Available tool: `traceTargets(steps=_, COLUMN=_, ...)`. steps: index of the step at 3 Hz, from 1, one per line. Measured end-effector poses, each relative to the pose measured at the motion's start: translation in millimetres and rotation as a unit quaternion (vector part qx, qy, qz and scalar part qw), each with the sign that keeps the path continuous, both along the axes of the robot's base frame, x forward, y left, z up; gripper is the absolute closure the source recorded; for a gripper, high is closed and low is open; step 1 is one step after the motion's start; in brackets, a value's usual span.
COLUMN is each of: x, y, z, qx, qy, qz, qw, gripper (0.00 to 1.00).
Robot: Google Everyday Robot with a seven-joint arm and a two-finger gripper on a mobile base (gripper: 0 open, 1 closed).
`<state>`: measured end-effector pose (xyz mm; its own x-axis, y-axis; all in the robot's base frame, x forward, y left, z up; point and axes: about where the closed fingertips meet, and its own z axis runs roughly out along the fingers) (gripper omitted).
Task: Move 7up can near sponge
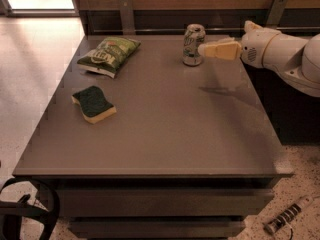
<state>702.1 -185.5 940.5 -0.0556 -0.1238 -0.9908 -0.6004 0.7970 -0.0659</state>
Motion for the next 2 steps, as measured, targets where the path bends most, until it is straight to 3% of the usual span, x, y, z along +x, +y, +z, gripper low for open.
traceTargets(steps=1, x=29, y=30, z=-16, qx=0.039, qy=-0.003, qz=0.041, qw=0.9984, gripper=0.00)
traceTargets(steps=2, x=46, y=48, z=-27, qx=0.044, qy=-0.001, qz=0.064, qw=0.9970, gripper=0.00)
